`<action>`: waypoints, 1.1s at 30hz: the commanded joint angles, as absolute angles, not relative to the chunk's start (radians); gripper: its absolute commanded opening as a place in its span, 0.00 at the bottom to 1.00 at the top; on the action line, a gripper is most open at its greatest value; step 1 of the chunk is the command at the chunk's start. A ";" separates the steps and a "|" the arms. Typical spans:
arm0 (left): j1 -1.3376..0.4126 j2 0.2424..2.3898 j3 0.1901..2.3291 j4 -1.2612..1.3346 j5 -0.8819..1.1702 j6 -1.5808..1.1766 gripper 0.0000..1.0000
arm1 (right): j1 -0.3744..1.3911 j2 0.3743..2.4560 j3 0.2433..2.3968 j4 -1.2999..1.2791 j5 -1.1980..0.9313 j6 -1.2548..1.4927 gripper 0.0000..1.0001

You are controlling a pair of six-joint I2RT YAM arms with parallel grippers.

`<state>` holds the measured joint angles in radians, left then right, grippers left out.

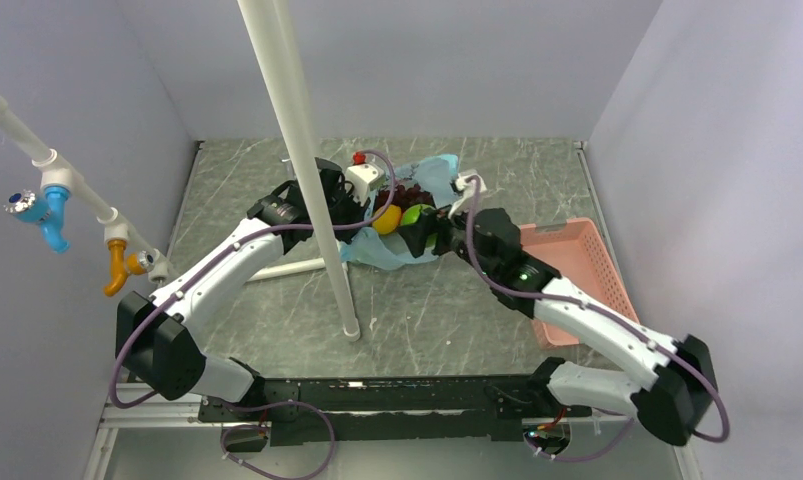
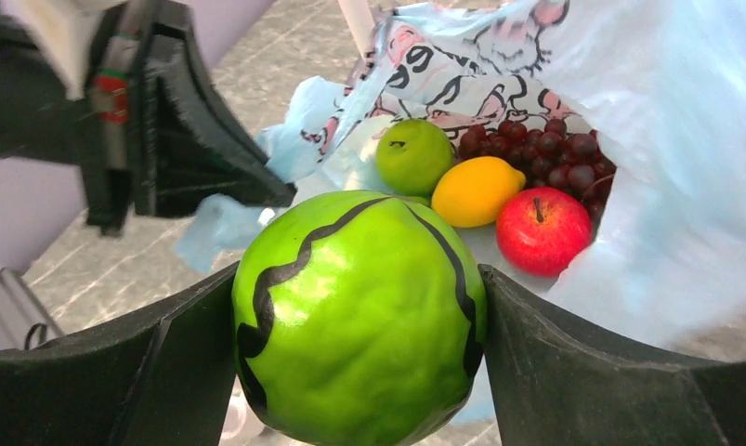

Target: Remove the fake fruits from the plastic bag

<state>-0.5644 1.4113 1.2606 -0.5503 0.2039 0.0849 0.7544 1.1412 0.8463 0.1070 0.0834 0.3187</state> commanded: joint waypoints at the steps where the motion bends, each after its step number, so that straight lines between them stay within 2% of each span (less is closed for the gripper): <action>1: -0.565 1.385 1.278 -0.546 0.180 0.078 0.00 | 0.756 0.957 0.766 0.070 0.065 0.323 0.00; 7: -0.565 1.358 1.263 -0.524 0.173 0.074 0.00 | 0.754 0.693 0.622 0.044 0.140 0.323 0.00; 12: -0.565 1.370 1.280 -0.545 0.195 0.064 0.00 | 0.752 0.564 0.577 -0.107 0.530 0.459 0.00; 17: -0.566 1.358 1.264 -0.529 0.184 0.063 0.00 | 0.732 0.605 0.596 -0.209 0.839 0.511 0.00; 20: -0.566 1.364 1.270 -0.539 0.172 0.067 0.00 | 0.630 0.686 0.645 -0.305 0.980 0.603 0.00; 22: -0.567 1.364 1.270 -0.538 0.169 0.064 0.00 | 0.499 0.728 0.658 -0.353 0.935 0.683 0.00; 26: -0.571 1.367 1.271 -0.541 0.165 0.068 0.00 | 0.250 0.812 0.651 -0.327 0.715 0.785 0.00; 33: -0.572 1.377 1.286 -0.554 0.190 0.064 0.00 | 0.018 1.060 0.702 -0.269 0.407 0.848 0.00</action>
<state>-0.5648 1.3975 1.2606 -0.5594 0.1783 0.0814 0.0975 0.9524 0.6407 -0.3115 0.6117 0.7727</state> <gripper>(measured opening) 0.012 0.848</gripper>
